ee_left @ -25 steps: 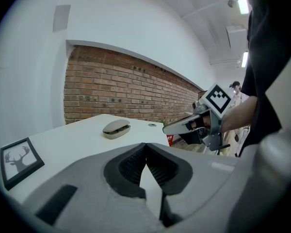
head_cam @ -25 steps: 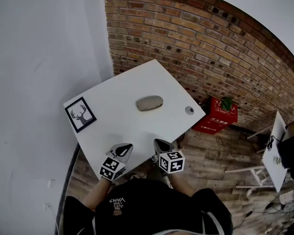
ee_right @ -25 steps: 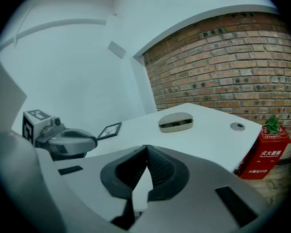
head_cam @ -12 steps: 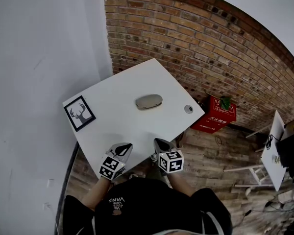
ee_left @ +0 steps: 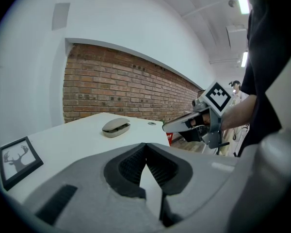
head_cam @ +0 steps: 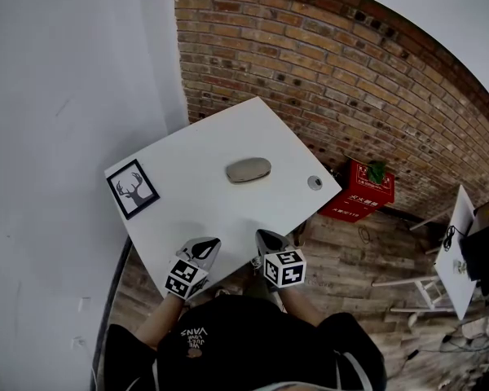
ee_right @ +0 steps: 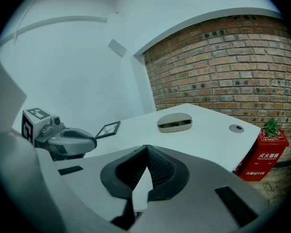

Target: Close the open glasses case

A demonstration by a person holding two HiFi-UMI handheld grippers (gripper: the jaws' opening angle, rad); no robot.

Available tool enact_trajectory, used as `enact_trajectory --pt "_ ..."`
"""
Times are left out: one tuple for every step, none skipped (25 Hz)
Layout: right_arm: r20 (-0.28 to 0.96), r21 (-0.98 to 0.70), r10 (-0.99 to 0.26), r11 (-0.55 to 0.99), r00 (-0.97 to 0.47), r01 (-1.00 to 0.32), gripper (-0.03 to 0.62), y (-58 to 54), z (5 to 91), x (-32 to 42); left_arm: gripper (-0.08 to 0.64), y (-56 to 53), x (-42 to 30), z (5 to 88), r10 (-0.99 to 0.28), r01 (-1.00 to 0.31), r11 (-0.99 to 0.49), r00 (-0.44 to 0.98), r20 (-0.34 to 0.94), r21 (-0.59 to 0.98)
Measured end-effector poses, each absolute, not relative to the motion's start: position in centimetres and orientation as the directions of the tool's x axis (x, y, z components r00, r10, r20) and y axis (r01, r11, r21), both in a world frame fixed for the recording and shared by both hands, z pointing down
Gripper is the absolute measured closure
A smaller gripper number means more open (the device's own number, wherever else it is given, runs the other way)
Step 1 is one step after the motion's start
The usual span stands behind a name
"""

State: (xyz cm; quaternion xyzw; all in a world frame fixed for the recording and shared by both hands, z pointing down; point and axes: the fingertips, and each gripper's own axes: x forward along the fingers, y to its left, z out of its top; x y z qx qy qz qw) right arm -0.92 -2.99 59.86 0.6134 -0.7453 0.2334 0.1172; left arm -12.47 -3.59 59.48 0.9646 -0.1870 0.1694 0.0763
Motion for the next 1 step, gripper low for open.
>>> enact_trajectory --pt "0.461 -0.205 -0.860 0.140 -0.221 -0.969 0.594 -3.09 59.85 -0.88 0.549 -3.68 -12.42 59.50 -0.335 -0.387 -0.919 0.872 0.357 0.083"
